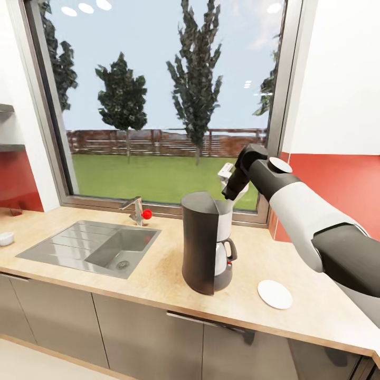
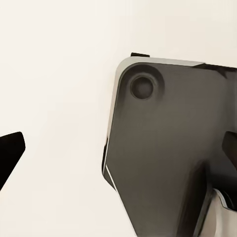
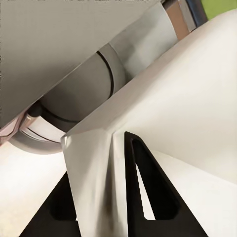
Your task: Set up a coffee station on the kitchen countertop: keep the coffee maker on the countertop, move the bottle of coffee from the kitchen shelf to the counter next to the coffee maker, place a paper coffee filter on top of the coffee maker, put the saucer next to the coffee maker with the coffee cup on the saucer, and place the electric kettle next to the coffee maker.
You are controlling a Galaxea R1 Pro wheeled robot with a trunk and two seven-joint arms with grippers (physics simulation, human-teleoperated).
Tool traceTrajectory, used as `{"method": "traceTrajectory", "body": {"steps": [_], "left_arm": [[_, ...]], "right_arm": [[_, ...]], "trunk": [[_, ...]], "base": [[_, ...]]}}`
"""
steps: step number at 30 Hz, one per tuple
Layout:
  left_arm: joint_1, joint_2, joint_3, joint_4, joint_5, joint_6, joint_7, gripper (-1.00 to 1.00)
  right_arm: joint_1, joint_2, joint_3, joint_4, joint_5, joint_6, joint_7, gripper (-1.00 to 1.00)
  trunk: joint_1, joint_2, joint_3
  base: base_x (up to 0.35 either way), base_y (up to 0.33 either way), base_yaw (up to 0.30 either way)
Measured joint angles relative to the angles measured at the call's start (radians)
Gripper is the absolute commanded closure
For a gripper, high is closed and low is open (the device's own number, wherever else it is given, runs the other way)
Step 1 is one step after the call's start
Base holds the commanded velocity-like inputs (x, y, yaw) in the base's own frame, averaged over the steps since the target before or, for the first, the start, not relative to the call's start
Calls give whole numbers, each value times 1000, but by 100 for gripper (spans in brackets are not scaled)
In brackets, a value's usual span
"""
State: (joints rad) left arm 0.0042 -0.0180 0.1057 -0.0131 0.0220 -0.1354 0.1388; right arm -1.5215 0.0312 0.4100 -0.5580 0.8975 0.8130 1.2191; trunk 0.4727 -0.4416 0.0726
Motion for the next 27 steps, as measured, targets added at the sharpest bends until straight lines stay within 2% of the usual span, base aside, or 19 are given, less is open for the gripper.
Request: {"method": "traceTrajectory", "body": {"steps": [27], "left_arm": [[0, 0, 0, 0, 0, 0, 0, -100]], "right_arm": [[0, 2, 0, -2, -3, 0, 0, 100]], "trunk": [[0, 0, 0]], "base": [[0, 0, 0]]}}
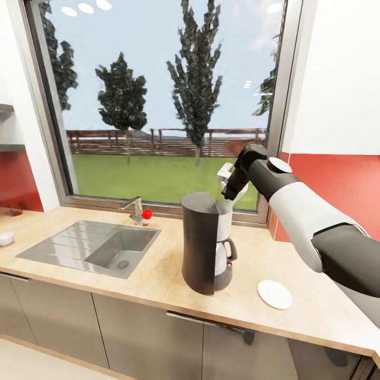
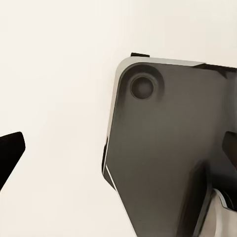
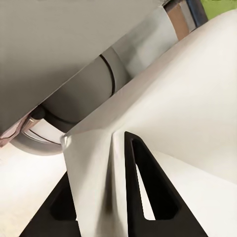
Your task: Set up a coffee station on the kitchen countertop: keep the coffee maker on the countertop, move the bottle of coffee from the kitchen shelf to the counter next to the coffee maker, place a paper coffee filter on top of the coffee maker, put the saucer next to the coffee maker with the coffee cup on the saucer, and place the electric kettle next to the coffee maker.
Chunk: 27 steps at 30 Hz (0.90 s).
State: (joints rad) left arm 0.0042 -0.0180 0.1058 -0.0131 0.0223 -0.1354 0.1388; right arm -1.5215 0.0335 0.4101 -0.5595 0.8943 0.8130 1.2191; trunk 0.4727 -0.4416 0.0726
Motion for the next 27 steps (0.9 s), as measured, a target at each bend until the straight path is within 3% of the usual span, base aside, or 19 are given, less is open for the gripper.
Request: {"method": "traceTrajectory", "body": {"steps": [15, 16, 27], "left_arm": [[0, 0, 0, -1, 0, 0, 0, -100], [0, 0, 0, -1, 0, 0, 0, -100], [0, 0, 0, 0, 0, 0, 0, -100]], "right_arm": [[0, 15, 0, 0, -4, 0, 1, 100], [0, 15, 0, 0, -4, 0, 1, -100], [0, 14, -2, 0, -3, 3, -1, -100]], "trunk": [[0, 0, 0], [0, 0, 0], [0, 0, 0]], "base": [[0, 0, 0], [0, 0, 0], [0, 0, 0]]}}
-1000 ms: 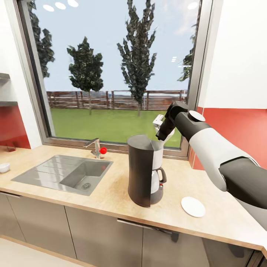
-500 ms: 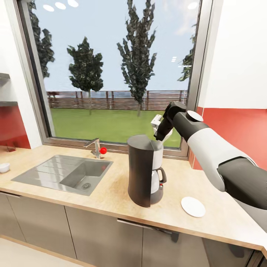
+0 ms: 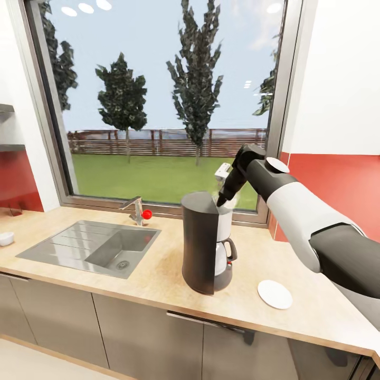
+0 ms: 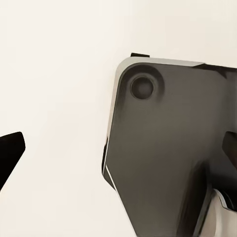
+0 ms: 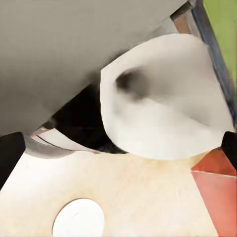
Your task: Set up a coffee station on the kitchen countertop: keep the coffee maker on the countertop, move the bottle of coffee from the kitchen shelf to the counter next to the coffee maker, place a paper coffee filter on top of the coffee maker, put the saucer next to the coffee maker with the coffee cup on the saucer, and place the electric kettle next to the coffee maker.
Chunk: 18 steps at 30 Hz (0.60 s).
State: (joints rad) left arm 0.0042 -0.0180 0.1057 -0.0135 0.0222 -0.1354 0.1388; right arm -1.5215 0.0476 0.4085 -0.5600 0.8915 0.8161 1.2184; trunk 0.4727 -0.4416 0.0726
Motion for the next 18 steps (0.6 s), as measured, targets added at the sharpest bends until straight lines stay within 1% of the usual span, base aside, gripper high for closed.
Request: {"method": "traceTrajectory", "body": {"steps": [18], "left_arm": [[0, 0, 0, -1, 0, 0, 0, -100]], "right_arm": [[0, 1, 1, -13, 3, 0, 0, -100]], "trunk": [[0, 0, 0]], "base": [[0, 0, 0]]}}
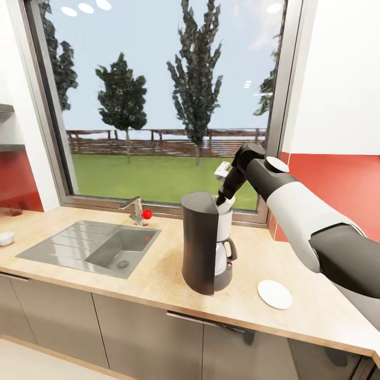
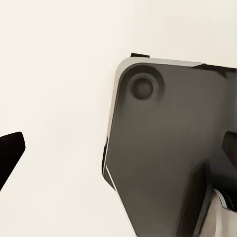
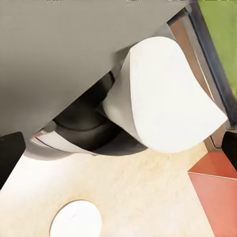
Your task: Set up a coffee station on the kitchen countertop: keep the coffee maker on the countertop, move the bottle of coffee from the kitchen shelf to the counter next to the coffee maker, place a paper coffee filter on top of the coffee maker, put the saucer next to the coffee maker with the coffee cup on the saucer, and place the electric kettle next to the coffee maker.
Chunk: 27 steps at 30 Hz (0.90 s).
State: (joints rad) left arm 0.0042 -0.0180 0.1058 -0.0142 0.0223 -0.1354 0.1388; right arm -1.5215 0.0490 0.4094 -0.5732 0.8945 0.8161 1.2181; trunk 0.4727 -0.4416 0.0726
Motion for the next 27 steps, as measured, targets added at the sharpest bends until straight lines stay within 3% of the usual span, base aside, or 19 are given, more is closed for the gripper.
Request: {"method": "traceTrajectory", "body": {"steps": [9, 22, 27], "left_arm": [[0, 0, 0, 0, 0, 0, 0, -100], [0, 1, -3, 0, -1, 0, -11, -100], [-1, 1, -5, -1, -3, 0, -14, -100]], "right_arm": [[0, -3, -9, -154, 1, 0, 3, -100], [0, -7, -8, -164, 2, 0, 0, -100], [0, -15, -11, -165, 5, 1, -2, -100]], "trunk": [[0, 0, 0], [0, 0, 0], [0, 0, 0]], "base": [[0, 0, 0], [0, 0, 0], [0, -160, 0]]}}
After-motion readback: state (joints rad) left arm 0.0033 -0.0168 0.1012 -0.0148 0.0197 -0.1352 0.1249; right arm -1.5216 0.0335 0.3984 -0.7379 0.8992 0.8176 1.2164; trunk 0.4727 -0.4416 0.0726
